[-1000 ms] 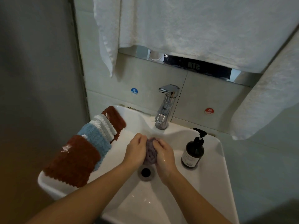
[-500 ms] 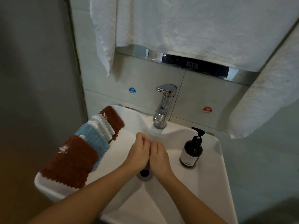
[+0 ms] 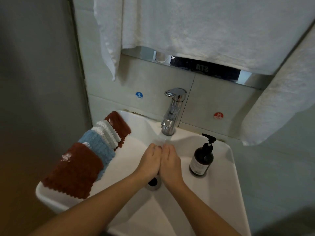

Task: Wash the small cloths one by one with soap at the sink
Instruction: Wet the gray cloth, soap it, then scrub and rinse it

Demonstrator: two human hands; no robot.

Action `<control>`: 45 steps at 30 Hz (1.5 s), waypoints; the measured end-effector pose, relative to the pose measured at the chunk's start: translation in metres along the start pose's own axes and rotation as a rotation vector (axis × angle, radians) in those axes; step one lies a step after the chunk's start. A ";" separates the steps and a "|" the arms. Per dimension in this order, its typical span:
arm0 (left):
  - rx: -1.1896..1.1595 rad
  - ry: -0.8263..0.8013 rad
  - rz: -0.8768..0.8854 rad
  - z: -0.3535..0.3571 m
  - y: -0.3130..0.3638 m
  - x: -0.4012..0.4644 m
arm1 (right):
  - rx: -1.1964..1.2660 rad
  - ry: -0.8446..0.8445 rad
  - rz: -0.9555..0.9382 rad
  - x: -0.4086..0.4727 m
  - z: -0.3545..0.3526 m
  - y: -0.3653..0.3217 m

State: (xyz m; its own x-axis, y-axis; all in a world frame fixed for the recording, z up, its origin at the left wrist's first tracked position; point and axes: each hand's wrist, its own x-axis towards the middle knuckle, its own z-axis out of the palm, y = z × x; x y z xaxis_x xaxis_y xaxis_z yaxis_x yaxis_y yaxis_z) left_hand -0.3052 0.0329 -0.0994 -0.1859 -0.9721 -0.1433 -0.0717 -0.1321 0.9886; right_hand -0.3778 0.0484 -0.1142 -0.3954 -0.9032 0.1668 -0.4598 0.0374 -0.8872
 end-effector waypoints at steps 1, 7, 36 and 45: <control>0.022 -0.007 0.019 -0.001 -0.002 0.001 | 0.000 -0.001 0.024 -0.001 0.000 0.000; 0.138 -0.009 0.066 -0.004 -0.003 0.000 | -0.008 -0.019 0.055 0.000 -0.003 -0.003; 0.174 0.025 0.159 -0.007 -0.003 0.009 | -0.165 -0.113 0.124 0.005 0.000 -0.007; 0.207 0.035 0.153 -0.006 -0.004 0.009 | -0.085 -0.023 -0.024 -0.004 -0.008 -0.014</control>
State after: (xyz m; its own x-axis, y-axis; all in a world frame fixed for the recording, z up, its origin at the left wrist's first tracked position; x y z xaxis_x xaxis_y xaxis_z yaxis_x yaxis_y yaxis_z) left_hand -0.3003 0.0236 -0.1043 -0.1764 -0.9842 0.0120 -0.2450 0.0557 0.9679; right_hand -0.3758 0.0552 -0.0991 -0.3654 -0.9139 0.1769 -0.5354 0.0509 -0.8431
